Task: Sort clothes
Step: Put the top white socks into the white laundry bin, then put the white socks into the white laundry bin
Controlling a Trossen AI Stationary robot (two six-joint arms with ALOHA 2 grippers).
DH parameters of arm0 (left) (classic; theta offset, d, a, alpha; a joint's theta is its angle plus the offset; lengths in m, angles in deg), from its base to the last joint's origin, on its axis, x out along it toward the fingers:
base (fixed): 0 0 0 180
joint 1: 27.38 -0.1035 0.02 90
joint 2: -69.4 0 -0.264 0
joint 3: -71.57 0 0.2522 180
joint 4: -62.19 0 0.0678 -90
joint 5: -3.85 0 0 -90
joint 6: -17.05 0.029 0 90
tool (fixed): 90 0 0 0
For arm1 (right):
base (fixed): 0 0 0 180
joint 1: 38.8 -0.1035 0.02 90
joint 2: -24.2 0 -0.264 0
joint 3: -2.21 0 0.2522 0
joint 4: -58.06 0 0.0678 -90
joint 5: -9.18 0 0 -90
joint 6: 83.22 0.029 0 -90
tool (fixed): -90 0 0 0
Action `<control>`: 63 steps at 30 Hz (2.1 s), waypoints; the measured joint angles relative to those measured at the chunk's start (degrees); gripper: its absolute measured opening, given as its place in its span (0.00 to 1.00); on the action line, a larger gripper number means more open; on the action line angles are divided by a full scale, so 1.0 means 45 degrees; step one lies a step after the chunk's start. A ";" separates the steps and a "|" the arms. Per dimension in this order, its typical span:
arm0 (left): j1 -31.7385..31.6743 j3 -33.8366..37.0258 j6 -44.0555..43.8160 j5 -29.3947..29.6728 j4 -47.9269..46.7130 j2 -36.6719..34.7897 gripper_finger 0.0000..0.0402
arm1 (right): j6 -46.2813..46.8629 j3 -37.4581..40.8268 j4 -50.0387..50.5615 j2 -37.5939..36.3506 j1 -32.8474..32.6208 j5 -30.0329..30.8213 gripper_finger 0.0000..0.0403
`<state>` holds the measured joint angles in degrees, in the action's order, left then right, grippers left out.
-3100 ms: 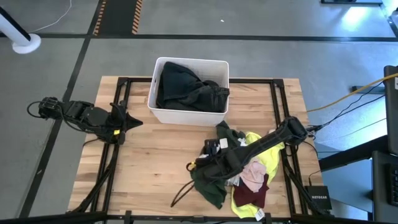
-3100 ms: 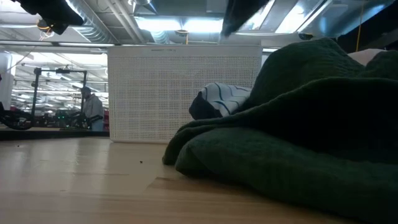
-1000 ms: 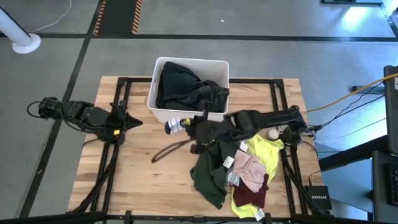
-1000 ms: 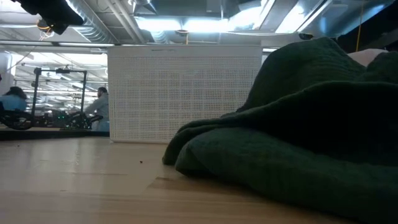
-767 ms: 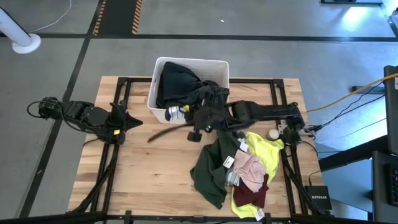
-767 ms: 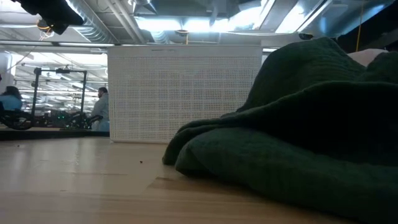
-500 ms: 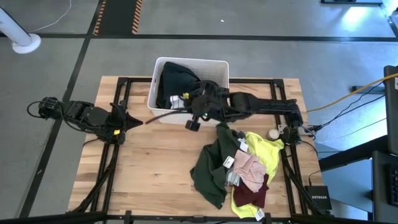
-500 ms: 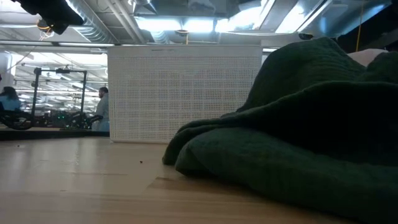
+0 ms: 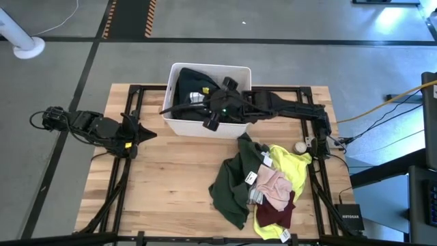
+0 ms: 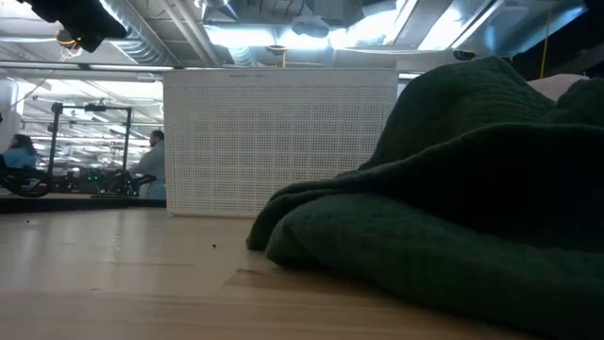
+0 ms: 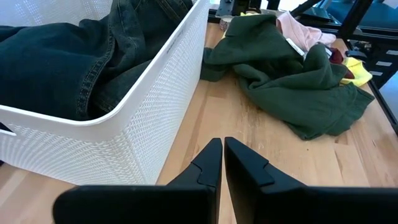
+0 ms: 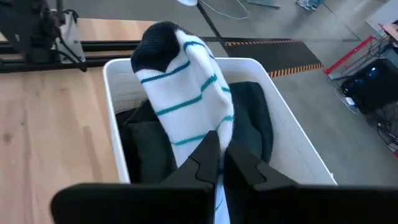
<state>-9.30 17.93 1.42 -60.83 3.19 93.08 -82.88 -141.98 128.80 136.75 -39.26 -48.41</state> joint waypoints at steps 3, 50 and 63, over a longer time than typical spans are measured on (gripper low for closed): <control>-0.0001 0.0000 0.0000 -0.0001 0.0000 0.0000 0.03 | 0.0000 0.0000 -0.0122 0.0000 0.0153 0.0116 0.04; -0.0002 0.0000 0.0476 -0.0001 0.0200 0.0010 0.03 | 0.1960 0.0380 0.1193 0.0024 0.1649 -0.2972 0.47; -0.0001 0.0000 0.0476 0.0002 0.0185 0.0010 0.03 | 0.3336 -0.0461 0.3317 0.0000 -0.1764 -0.5130 0.48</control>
<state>-9.30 17.93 3.56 -60.83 4.02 93.13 -67.86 -144.06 143.73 136.75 -47.20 -71.50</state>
